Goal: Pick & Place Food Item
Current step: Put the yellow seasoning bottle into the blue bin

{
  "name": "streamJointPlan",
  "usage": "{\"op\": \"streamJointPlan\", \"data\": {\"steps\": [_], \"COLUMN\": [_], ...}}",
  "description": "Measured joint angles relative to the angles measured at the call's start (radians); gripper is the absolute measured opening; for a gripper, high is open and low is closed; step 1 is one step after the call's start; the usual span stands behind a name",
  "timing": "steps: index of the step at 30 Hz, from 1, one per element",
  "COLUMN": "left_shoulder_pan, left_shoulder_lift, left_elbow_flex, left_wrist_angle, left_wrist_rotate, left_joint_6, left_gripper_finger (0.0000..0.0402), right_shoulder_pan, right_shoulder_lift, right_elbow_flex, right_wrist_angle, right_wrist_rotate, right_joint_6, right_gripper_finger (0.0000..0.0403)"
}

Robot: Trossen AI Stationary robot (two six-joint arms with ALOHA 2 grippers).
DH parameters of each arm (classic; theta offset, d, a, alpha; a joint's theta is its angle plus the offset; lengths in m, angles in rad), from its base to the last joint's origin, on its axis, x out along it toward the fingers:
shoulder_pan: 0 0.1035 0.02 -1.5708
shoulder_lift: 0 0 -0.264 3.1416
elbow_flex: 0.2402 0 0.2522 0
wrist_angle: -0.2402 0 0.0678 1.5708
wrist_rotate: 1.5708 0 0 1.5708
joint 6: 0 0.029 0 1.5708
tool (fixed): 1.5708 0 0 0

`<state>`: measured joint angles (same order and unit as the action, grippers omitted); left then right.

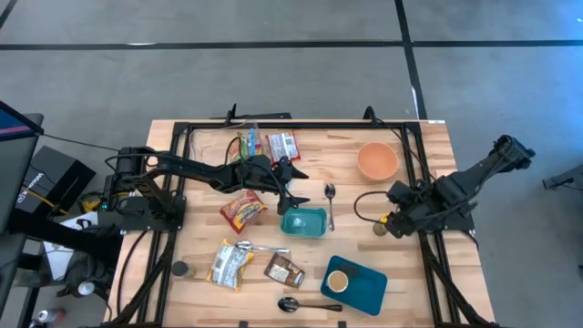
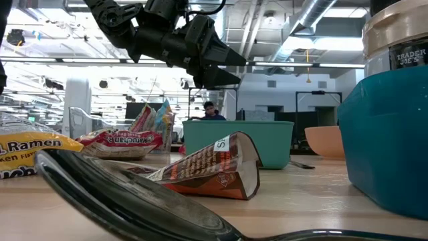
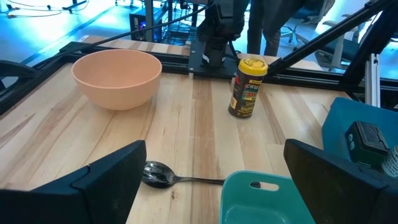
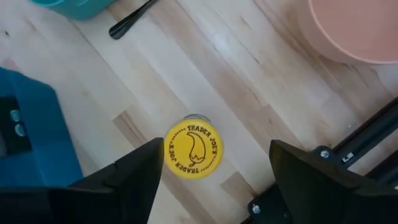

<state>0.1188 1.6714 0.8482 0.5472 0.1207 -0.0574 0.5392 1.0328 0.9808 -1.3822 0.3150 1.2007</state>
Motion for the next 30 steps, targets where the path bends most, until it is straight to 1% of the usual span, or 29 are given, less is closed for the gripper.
{"op": "streamJointPlan", "data": {"steps": [7, 10, 19, 26, 30], "left_shoulder_pan": [0.0, 0.0, 0.0, 0.0, 0.0], "left_shoulder_lift": [0.0, 0.0, 0.0, 0.0, 0.0], "left_elbow_flex": [0.0, 0.0, 0.0, 0.0, 0.0], "left_wrist_angle": [0.004, 0.004, 0.004, 0.004, 0.004], "left_wrist_rotate": [0.0, 0.0, 0.0, 0.0, 0.0], "left_joint_6": [0.0, 0.0, 0.0, 0.0, 0.0], "left_gripper_finger": [0.0374, 0.0374, 0.0374, 0.0374, 0.0374], "right_shoulder_pan": [-0.077, -0.109, -0.204, -0.251, -0.261], "right_shoulder_lift": [0.045, 0.07, 0.137, 0.153, 0.153], "right_elbow_flex": [0.0, 0.0, 0.0, 0.0, 0.0], "right_wrist_angle": [0.037, 0.036, 0.088, 0.085, 0.08], "right_wrist_rotate": [-0.053, -0.059, -0.136, -0.185, -0.188], "right_joint_6": [-0.103, -0.138, -0.259, -0.296, -0.296], "right_gripper_finger": [0.0286, 0.0286, 0.0286, 0.0286, 0.0286]}}
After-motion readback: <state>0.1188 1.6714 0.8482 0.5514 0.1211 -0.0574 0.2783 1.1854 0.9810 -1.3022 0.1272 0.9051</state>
